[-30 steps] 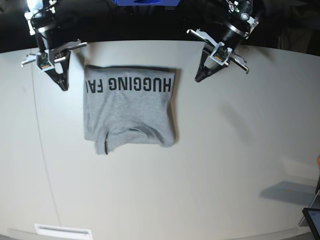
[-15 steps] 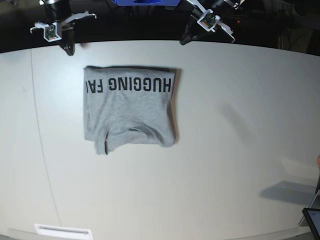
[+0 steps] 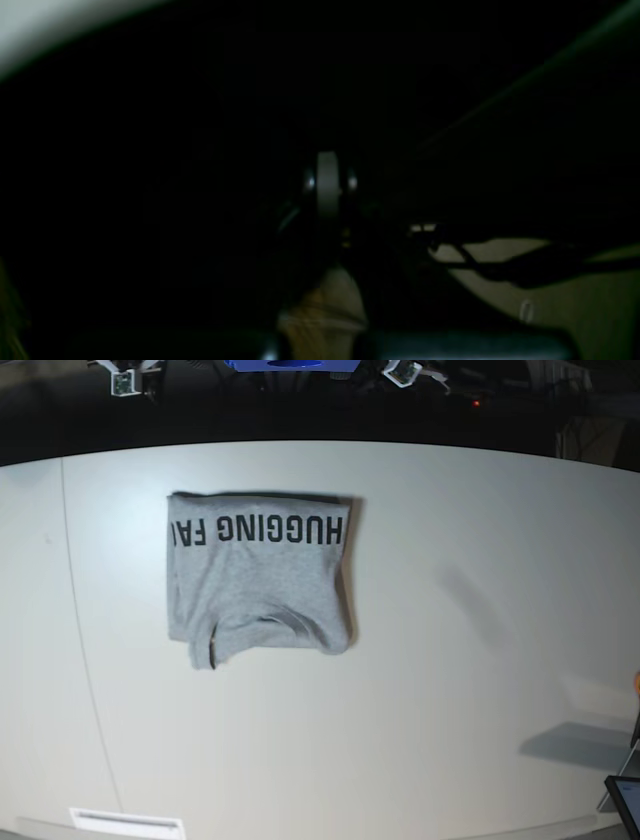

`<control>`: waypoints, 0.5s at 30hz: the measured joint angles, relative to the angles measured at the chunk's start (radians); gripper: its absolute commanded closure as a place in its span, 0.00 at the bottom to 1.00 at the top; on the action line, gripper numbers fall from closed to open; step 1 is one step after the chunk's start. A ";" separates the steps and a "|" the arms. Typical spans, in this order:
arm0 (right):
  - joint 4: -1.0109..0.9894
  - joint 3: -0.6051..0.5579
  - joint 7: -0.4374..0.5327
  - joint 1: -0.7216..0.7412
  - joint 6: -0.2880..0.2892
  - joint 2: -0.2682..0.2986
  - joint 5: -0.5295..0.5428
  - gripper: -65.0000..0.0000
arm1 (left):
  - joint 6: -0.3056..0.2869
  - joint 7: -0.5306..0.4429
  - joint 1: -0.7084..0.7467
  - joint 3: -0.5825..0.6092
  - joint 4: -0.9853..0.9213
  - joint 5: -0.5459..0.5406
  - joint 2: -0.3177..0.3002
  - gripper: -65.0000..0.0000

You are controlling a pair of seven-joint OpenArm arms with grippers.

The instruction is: Fold the T-shirt properly

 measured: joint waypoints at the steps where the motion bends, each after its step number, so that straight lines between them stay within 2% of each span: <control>1: -0.057 0.000 -0.024 0.032 0.000 0.001 0.002 1.00 | 0.018 -0.004 -0.028 0.023 -0.059 -0.002 0.000 1.00; 4: -0.238 0.000 -0.210 0.151 0.009 0.003 0.005 1.00 | 0.088 0.004 -0.111 0.084 -0.227 -0.011 0.000 1.00; 5: -0.305 0.000 -0.285 0.204 0.010 0.004 0.001 1.00 | 0.103 0.038 -0.148 0.103 -0.283 -0.010 0.002 1.00; 7: -0.460 0.000 -0.338 0.307 0.006 0.006 0.004 1.00 | 0.119 0.092 -0.215 0.129 -0.390 -0.013 0.008 1.00; 10: -0.727 -0.015 -0.341 0.458 -0.001 0.019 0.007 1.00 | 0.120 0.171 -0.323 0.134 -0.570 -0.011 0.051 1.00; 12: -0.896 -0.078 -0.316 0.544 0.003 0.029 0.003 1.00 | 0.119 0.173 -0.391 0.135 -0.702 -0.016 0.085 1.00; 15: -1.090 -0.224 -0.224 0.649 0.000 0.023 0.007 1.00 | 0.119 0.174 -0.517 0.136 -0.939 -0.013 0.129 1.00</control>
